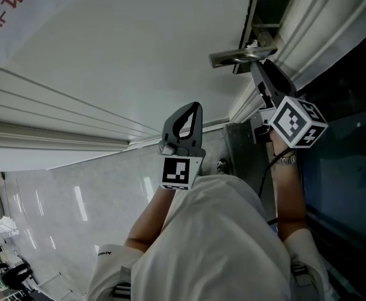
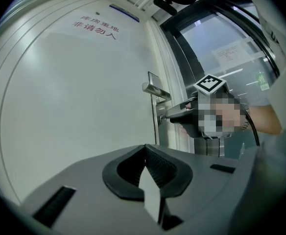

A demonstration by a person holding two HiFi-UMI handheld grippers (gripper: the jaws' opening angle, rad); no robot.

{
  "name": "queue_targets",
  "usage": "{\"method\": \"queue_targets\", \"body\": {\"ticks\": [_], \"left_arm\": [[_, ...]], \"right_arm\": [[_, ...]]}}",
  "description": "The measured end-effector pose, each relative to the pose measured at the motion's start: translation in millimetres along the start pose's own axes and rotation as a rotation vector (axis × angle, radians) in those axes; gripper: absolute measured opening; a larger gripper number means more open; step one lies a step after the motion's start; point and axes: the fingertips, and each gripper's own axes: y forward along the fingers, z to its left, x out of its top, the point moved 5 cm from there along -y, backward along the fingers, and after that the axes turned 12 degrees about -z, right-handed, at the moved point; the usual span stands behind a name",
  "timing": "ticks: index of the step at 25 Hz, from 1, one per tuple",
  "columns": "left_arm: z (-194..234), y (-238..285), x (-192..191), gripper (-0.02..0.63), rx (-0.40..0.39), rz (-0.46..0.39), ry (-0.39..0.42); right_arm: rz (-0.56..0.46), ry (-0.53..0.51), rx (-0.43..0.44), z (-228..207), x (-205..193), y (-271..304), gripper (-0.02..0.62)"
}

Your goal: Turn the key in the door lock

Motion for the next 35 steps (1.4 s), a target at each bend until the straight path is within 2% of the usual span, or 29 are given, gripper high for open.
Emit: {"method": "queue_targets", "body": {"ticks": [3,9,16,20,24,31,35], "left_arm": [[0.8,0.0,-0.1,0.009,0.004,0.0,-0.001],[0.8,-0.2,-0.6,0.009,0.006,0.0,-0.002],[1.9,-0.2,-0.6,0.009,0.008,-0.004,0.0],[2.2,-1.1,-0.6,0.009,0.008,0.001,-0.002],[2.9,-1.4,0.0,0.009,0.009,0.001,-0.005],[1.7,-2.0,0.2,0.008,0.001,-0.003,-0.004],[1.8,-3.2,0.8,0.009,0.004,-0.004,-0.006]], "right_arm": [[0.012,-0.126,0.015,5.1,0.1,0.2,0.138],[0.012,-0.559,0.001,18.8,-0.8,-0.6,0.172],[0.014,-0.96,-0.013,30.2,-5.4,-0.1,0.172],[0.065,-1.191,-0.004,28.7,-9.5,0.8,0.172],[0.119,-1.406,0.039,28.0,-13.3,2.6,0.172],[0.171,-1.738,0.149,29.4,-23.9,7.0,0.17],[0.181,-1.831,0.149,25.5,-27.6,9.6,0.156]]}}
